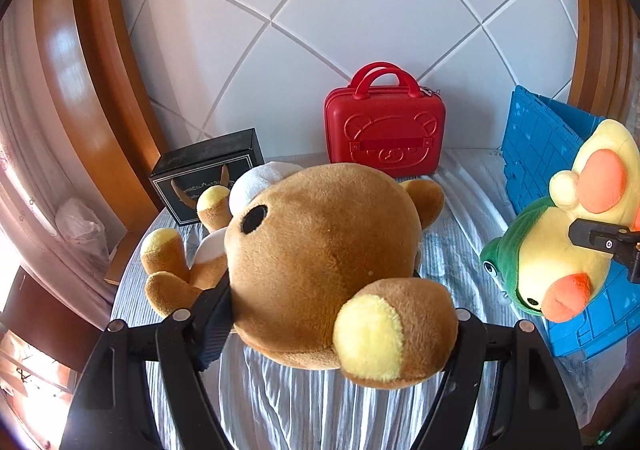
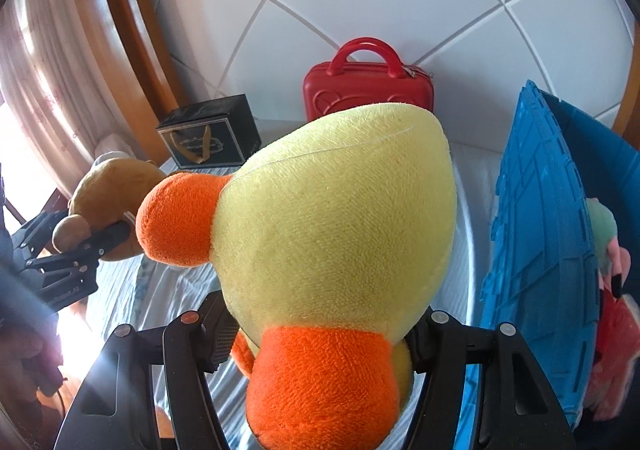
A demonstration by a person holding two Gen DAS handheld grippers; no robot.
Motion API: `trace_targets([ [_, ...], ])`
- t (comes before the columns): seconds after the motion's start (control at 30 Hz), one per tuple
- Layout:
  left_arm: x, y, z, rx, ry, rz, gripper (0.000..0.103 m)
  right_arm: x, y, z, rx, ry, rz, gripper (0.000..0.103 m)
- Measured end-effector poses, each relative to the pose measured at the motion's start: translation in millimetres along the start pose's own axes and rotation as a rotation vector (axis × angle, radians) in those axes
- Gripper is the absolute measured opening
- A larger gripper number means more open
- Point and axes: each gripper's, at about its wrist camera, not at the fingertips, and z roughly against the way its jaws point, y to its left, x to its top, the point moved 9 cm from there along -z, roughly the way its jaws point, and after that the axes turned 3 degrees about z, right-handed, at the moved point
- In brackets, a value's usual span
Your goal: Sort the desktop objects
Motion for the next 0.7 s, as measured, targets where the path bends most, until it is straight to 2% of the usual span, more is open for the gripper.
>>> trace_targets([
  [0.3, 22.8, -19.9, 27.0, 0.028, -0.041, -0.005, 0.075, 11.1, -8.8, 37.0, 0.015, -0.052, 0.038, 0.065],
  [0.7, 58.6, -60.9, 59.5, 0.018, -0.100, -0.042, 0.075, 14.6, -35.6, 79.5, 0.042, -0.098, 0.001, 0.065],
])
